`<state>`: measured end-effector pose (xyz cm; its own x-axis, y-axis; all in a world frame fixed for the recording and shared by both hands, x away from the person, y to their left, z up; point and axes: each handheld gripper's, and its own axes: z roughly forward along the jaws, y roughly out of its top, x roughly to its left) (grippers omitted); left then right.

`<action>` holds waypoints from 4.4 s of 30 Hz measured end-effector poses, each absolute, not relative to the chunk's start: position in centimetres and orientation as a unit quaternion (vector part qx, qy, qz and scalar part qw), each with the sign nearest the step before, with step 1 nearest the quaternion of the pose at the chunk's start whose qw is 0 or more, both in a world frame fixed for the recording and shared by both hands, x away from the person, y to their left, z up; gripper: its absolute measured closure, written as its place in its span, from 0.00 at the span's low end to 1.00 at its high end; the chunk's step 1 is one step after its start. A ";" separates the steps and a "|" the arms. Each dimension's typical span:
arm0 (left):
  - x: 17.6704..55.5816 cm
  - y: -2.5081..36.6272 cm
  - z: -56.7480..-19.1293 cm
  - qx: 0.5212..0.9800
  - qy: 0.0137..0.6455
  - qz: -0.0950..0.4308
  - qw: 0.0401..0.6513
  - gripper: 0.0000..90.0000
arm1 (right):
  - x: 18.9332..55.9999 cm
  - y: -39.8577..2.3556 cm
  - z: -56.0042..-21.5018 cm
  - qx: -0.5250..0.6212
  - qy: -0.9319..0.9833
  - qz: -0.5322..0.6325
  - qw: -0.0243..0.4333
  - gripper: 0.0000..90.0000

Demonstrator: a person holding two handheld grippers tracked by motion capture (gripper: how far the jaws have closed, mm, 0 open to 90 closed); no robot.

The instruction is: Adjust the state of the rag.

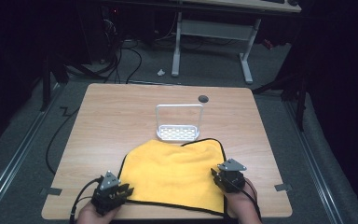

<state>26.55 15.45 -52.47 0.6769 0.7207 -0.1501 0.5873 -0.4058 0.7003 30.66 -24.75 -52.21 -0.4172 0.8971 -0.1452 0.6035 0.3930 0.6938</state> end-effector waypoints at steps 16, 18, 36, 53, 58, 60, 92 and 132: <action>38.5 14.0 -51.4 0.776 0.449 0.082 0.437 0.51 | 30.0 -27.3 -52.3 0.498 0.775 0.274 0.274 0.72; 39.2 13.8 -51.6 0.776 0.454 0.071 0.431 0.63 | 30.0 -27.5 -52.4 0.500 0.773 0.279 0.273 0.73; 29.3 14.1 -50.4 0.805 0.376 0.044 0.457 0.63 | 29.8 -27.3 -52.3 0.500 0.774 0.278 0.271 0.73; 34.6 13.2 -52.5 0.802 0.440 0.081 0.395 0.90 | 29.8 -27.4 -52.4 0.500 0.773 0.284 0.268 0.73; 37.3 14.8 -50.1 0.795 0.446 0.120 0.393 0.89 | 29.8 -27.4 -52.4 0.498 0.775 0.281 0.270 0.73; 39.8 15.5 -49.8 0.798 0.451 0.140 0.375 0.88 | 29.8 -27.4 -52.4 0.497 0.775 0.282 0.269 0.73; 33.2 13.4 -53.1 0.812 0.403 0.067 0.416 0.79 | 32.3 -29.3 -52.3 0.514 0.769 0.257 0.279 0.98; 41.9 13.1 -53.1 0.799 0.443 0.163 0.372 0.57 | 28.1 -22.0 -49.6 0.406 0.808 0.365 0.221 0.56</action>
<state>41.89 13.06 -53.10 0.5540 0.8296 -0.0689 0.5867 -0.3304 0.7394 28.10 -21.97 -49.55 -0.5724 0.8177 -0.0610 0.4954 0.4041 0.7689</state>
